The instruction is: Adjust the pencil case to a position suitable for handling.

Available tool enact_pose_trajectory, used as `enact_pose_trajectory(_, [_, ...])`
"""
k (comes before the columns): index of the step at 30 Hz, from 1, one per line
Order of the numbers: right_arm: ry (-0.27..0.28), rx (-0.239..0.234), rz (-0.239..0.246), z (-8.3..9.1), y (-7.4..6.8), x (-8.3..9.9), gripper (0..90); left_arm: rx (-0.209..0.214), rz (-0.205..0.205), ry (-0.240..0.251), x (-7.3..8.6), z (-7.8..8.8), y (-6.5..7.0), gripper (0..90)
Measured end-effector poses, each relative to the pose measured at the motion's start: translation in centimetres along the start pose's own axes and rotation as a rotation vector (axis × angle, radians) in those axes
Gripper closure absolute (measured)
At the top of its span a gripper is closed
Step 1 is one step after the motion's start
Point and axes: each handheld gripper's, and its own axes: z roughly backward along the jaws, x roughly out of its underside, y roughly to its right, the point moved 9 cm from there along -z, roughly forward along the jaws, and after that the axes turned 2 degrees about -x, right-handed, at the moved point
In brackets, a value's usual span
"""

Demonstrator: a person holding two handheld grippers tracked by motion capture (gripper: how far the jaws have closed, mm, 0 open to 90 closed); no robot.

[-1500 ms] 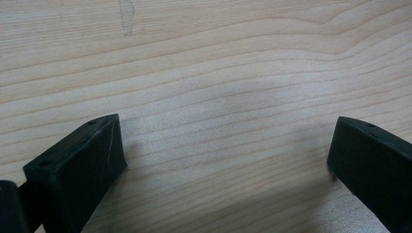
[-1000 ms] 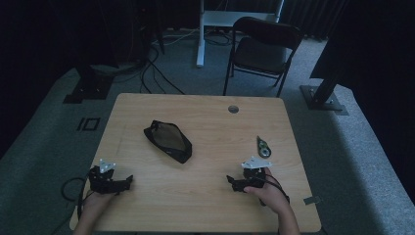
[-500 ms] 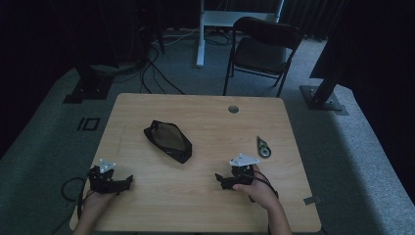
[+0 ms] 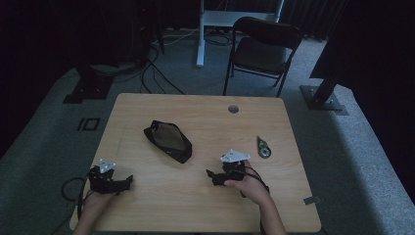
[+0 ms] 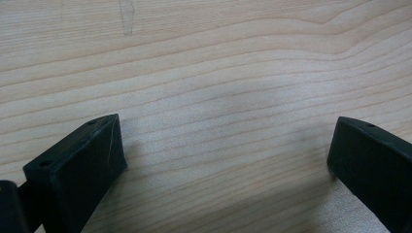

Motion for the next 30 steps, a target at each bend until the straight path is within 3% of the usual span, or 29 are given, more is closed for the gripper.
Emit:
enact_pose_trajectory(13, [0.011,-0.044,0.029,-2.3,-1.8,-1.7,13.1,0.0,0.002,0.002,0.0,0.0,0.0,0.3])
enact_pose_trajectory(30, [0.033,-0.056,0.062,-5.1,-3.1,-3.6,16.5,0.0,0.001,0.001,0.0,0.0,0.0,0.3])
